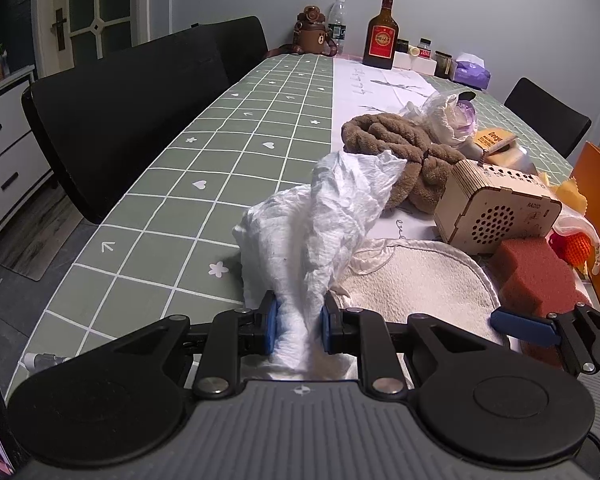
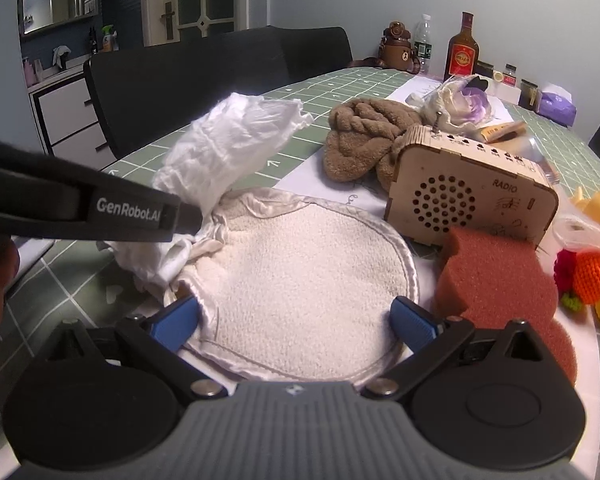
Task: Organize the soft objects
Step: 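Close the right tool on the cream round pad's edge and lift it, then carry the white cloth and cream pad with both tools over the orange box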
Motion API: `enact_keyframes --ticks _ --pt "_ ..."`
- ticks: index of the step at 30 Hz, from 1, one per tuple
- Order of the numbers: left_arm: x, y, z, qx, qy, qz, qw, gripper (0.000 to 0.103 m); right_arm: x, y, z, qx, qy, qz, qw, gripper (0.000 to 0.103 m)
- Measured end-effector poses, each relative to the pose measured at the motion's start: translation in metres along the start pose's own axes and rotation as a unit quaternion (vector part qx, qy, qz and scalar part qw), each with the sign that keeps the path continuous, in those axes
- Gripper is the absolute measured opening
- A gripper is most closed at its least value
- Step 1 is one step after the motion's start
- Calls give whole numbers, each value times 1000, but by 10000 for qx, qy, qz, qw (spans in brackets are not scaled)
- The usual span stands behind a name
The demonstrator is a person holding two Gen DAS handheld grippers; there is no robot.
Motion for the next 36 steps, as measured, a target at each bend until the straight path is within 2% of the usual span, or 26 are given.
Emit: enact_keyframes --ticks 8,10,11,12,13,14,15,17,20,25,36 --pt "4 0 -4 121 -80 95 9998 23 2 -2 -4 59 -24 -47 10000 78" --pt "5 -1 -5 151 -50 68 9999 23 2 -2 -6 71 -19 -61 10000 67" --pt "6 -1 -6 168 -43 59 9998 23 1 -2 -7 86 -25 -77 9999 56" --pt "7 -2 -6 192 -42 58 9998 23 0 -3 -8 92 5 -97 9999 49" --pt "8 -2 -5 210 -46 55 9998 23 -1 -3 -8 86 12 -123 9999 48" --pt "9 -2 -5 215 -56 44 9997 23 -2 -3 -8 78 7 -153 9999 41" --pt "10 -3 -4 220 -32 27 9997 23 -3 -4 -8 77 23 -164 9998 30" --pt "13 -2 -4 214 -2 24 9998 23 -3 -5 -9 69 116 -198 9997 15" --pt "16 -2 -8 248 13 57 9997 23 0 -6 -9 36 165 -158 9997 11" --pt "16 -5 -22 393 2 60 9992 23 6 -8 -20 101 190 -48 9998 10" --pt "21 -7 -58 655 -30 71 9978 23 22 -14 -83 782 406 -48 9961 11"
Point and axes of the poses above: each gripper's, at about its wrist camera, not at the fingertips, and z roughly the way its jaws point, x to its right, y to its underside, the point moved 5 cm from there along z, roughly the way its jaws point, and after that the axes turned 6 degrees about -x, right-handed, at the moved point
